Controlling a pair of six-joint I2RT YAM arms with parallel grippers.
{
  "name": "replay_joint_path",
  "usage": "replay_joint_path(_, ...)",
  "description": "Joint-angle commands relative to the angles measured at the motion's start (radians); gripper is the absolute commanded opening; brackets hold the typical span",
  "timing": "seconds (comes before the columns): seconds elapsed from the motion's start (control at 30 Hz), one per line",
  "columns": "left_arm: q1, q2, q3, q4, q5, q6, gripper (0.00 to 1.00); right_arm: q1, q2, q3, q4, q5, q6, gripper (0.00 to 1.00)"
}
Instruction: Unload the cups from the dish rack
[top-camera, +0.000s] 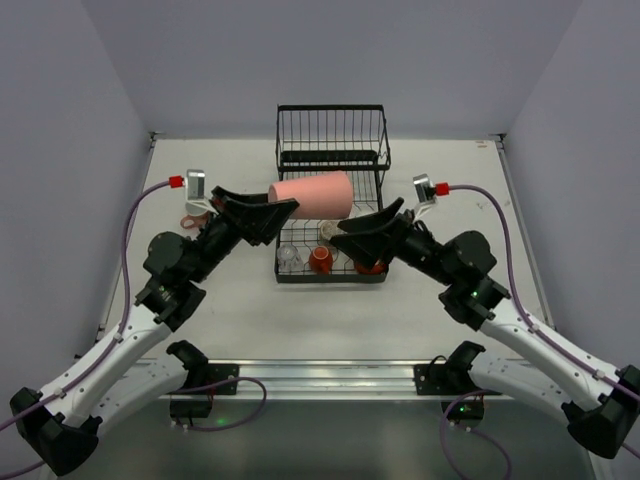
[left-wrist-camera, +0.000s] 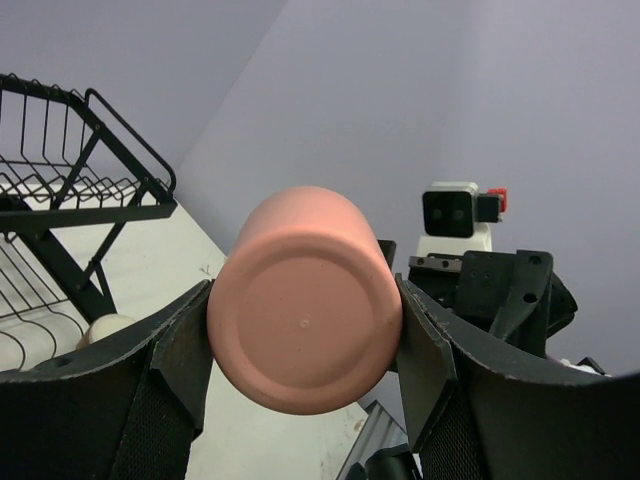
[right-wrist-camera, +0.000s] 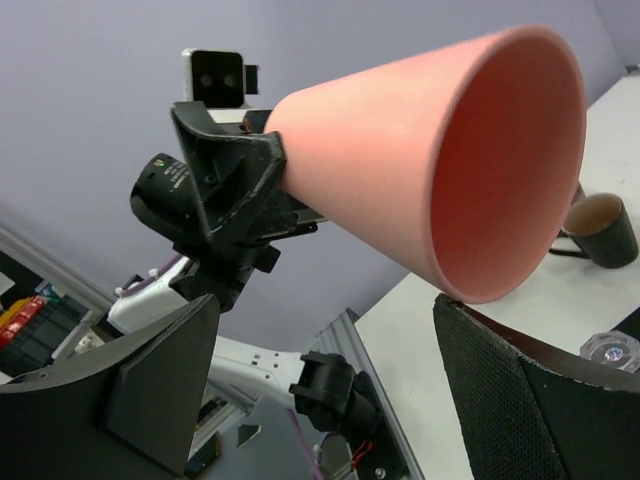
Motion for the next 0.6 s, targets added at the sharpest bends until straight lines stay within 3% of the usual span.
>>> replay_joint_path(0.0, -0.006, -0.003, 0.078, -0.03, -0.024, 0.045, 0.23, -0.002, -0.112, 0.018, -0.008, 0.057, -0.082, 0.91)
replay_joint_path(0.2, -0.006, 0.006, 0.075, 0.011, 0.012, 0.022, 0.2, -0.002, -0.168, 0.065, -0.203, 0.186, -0.177, 0.91)
replay_joint_path(0.43, -0.008, 0.049, 0.023, 0.175, 0.147, -0.102, 0.19, -0.002, -0.034, 0.162, -0.157, 0.016, -0.179, 0.91)
replay_joint_path(0.57, -0.008, 0.045, 0.015, 0.19, 0.169, -0.116, 0.2, -0.002, -0.01, 0.163, -0.12, 0.025, -0.176, 0.9)
